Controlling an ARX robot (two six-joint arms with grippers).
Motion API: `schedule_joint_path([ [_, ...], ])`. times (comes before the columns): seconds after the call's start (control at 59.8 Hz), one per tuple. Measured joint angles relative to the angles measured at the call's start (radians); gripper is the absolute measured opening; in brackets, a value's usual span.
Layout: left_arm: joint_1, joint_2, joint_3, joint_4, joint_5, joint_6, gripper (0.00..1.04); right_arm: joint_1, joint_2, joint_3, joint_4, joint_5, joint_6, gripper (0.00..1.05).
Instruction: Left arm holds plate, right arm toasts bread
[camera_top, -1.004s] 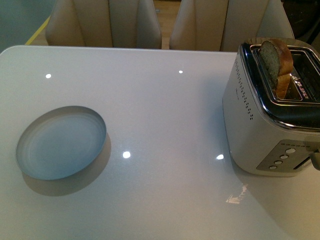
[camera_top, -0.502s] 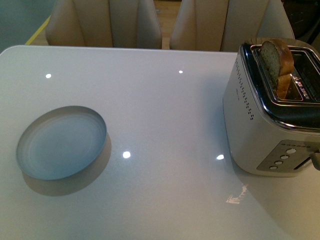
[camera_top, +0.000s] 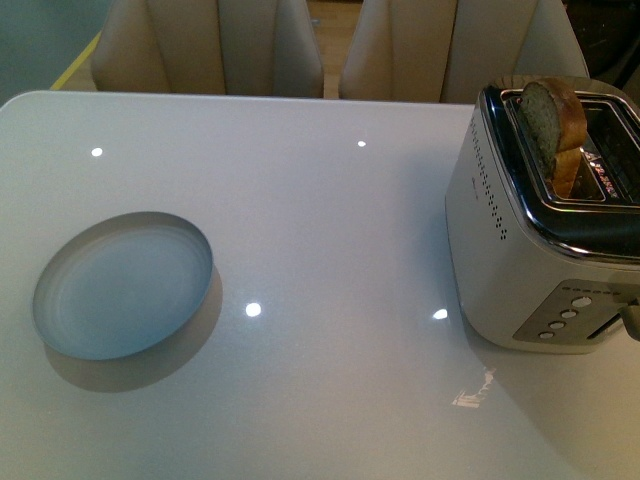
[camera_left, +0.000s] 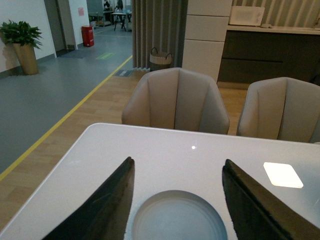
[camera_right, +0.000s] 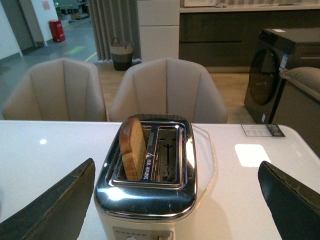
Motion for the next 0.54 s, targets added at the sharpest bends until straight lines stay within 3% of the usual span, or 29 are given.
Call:
schedule_joint_path([
  [0.201, 0.0, 0.0, 0.0, 0.0, 0.0, 0.002, 0.99, 0.0, 0.0, 0.0, 0.0, 0.0, 0.0, 0.96],
  [0.535, 0.0, 0.0, 0.0, 0.0, 0.0, 0.002, 0.97, 0.0, 0.0, 0.0, 0.0, 0.0, 0.0, 0.96],
])
